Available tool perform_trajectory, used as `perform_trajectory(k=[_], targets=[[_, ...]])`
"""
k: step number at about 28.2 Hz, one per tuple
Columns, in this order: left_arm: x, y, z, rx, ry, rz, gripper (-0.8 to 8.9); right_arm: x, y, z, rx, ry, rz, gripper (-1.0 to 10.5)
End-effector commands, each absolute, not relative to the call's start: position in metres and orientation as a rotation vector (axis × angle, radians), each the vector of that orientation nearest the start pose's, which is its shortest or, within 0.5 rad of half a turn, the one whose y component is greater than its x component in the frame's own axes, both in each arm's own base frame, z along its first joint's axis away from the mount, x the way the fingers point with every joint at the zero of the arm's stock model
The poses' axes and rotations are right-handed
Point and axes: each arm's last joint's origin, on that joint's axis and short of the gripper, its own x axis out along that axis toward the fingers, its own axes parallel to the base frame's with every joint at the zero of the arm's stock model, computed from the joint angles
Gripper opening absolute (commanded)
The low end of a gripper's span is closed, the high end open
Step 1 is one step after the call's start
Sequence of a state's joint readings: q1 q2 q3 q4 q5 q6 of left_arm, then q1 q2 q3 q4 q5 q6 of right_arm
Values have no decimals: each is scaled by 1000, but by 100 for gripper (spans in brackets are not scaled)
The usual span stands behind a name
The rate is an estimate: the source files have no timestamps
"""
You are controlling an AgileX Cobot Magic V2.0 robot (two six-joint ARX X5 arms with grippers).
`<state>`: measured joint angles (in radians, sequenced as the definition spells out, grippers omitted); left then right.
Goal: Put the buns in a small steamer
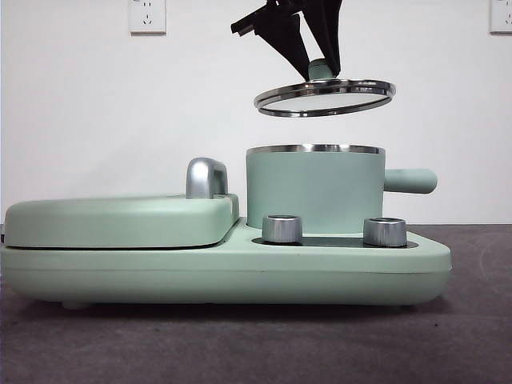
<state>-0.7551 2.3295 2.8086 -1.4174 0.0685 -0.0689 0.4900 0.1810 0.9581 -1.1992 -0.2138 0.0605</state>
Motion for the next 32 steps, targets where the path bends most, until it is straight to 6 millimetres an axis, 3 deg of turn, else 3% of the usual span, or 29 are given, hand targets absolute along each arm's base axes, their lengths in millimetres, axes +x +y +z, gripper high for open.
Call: perform_trajectory(k=[1, 12, 24, 32], targets=[[323, -307, 383, 259, 963, -715, 15, -21, -4, 332, 21, 406, 710, 426], [321, -311, 377, 276, 982, -681, 15, -19, -3, 337, 30, 348, 712, 426], [334, -323, 345, 317, 1057, -656, 15, -19, -3, 337, 30, 345, 711, 426], [336, -323, 343, 320, 1062, -650, 14, -19, -3, 337, 30, 344, 711, 426]])
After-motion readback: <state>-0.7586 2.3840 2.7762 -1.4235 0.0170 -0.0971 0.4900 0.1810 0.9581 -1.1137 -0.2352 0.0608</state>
